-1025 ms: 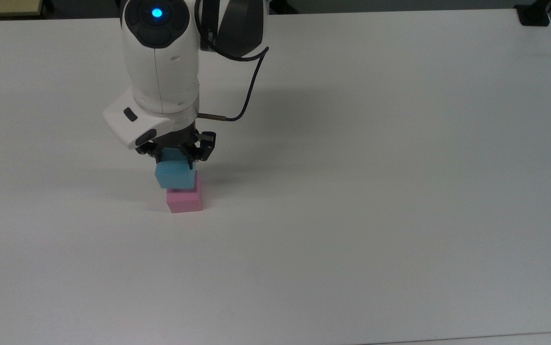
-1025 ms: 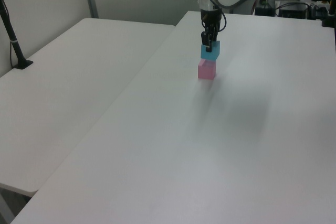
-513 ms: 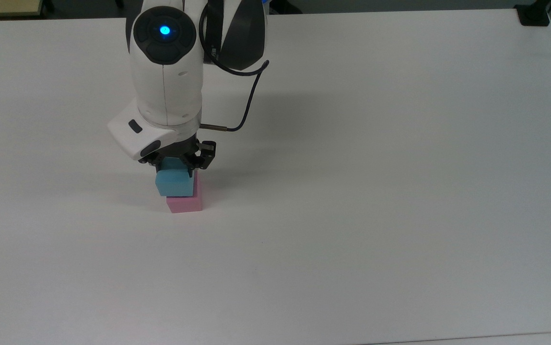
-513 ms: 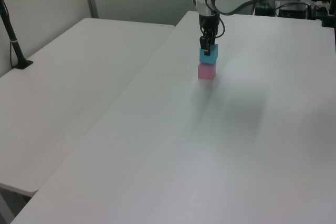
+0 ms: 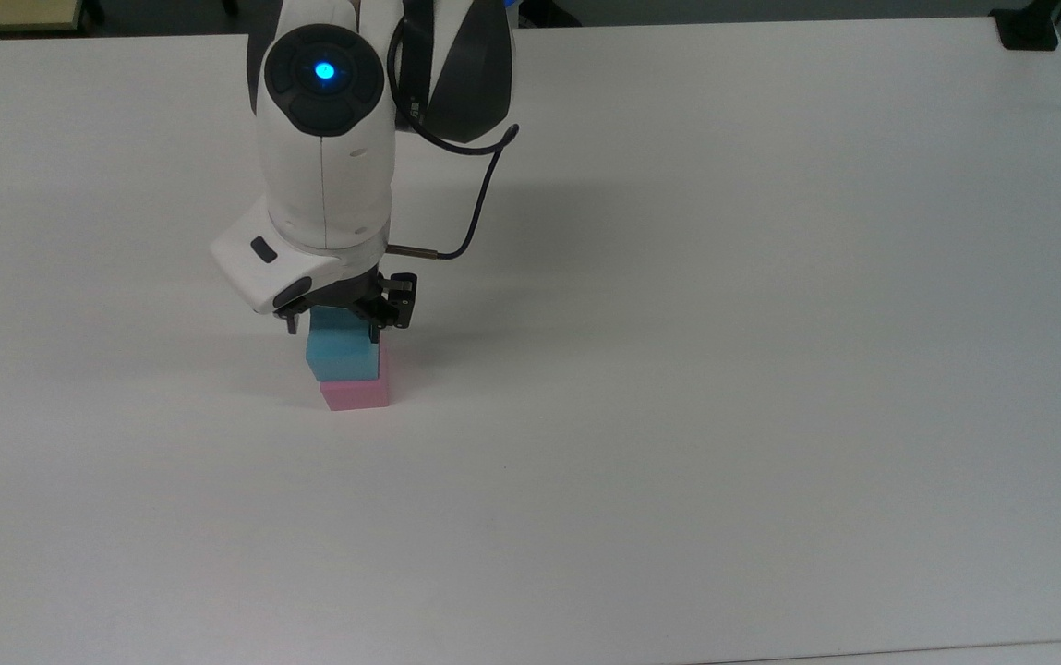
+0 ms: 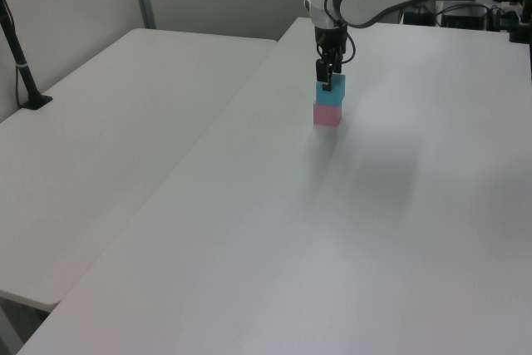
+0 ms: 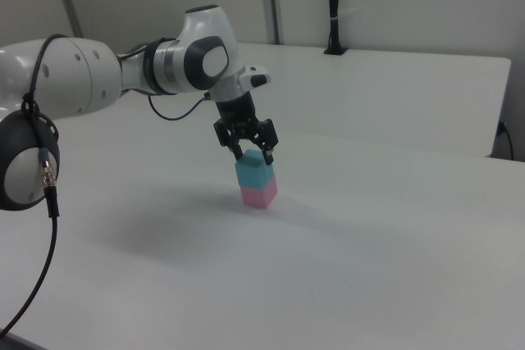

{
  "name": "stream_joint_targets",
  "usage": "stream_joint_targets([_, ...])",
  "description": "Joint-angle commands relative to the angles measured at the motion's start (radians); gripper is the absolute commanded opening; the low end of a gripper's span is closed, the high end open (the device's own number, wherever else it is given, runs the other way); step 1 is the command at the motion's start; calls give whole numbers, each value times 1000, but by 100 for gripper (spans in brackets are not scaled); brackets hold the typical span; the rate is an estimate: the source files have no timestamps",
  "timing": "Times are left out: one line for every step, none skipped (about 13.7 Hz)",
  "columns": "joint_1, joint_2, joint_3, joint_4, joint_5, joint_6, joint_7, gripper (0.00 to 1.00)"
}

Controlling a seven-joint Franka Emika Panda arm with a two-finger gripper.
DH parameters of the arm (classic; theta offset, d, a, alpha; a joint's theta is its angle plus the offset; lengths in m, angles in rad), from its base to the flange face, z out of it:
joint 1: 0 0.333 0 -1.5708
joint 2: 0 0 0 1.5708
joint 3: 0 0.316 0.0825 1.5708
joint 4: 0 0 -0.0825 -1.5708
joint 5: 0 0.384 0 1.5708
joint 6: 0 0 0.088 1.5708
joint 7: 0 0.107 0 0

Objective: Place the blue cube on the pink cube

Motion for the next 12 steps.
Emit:
stream_joint_targets([8, 6, -1, 13, -38, 14, 27, 100])
stream_joint_targets([8, 5, -1, 13, -38, 13, 27, 100])
stream_joint_targets([7, 0, -1, 13, -37, 11, 29, 100])
stream_joint_targets([7, -9, -1, 13, -34, 2, 29, 100])
stream_joint_targets([4, -33, -1, 13, -26, -4, 31, 100])
stream_joint_targets([2, -62, 0, 12, -20, -18, 31, 100])
stream_joint_targets([1, -102, 0, 12, 1, -91, 44, 100])
stream_joint_targets([-1, -130, -4, 16, 26, -145, 75, 100])
stream_joint_targets([-9, -191, -6, 13, 70, -179, 119, 100])
stream_joint_targets([-30, -257, -6, 9, 112, -202, 132, 100])
stream_joint_targets([-36, -292, -6, 0, 141, -249, 130, 100])
stream_joint_targets([-36, -341, -4, 0, 159, -308, 127, 100])
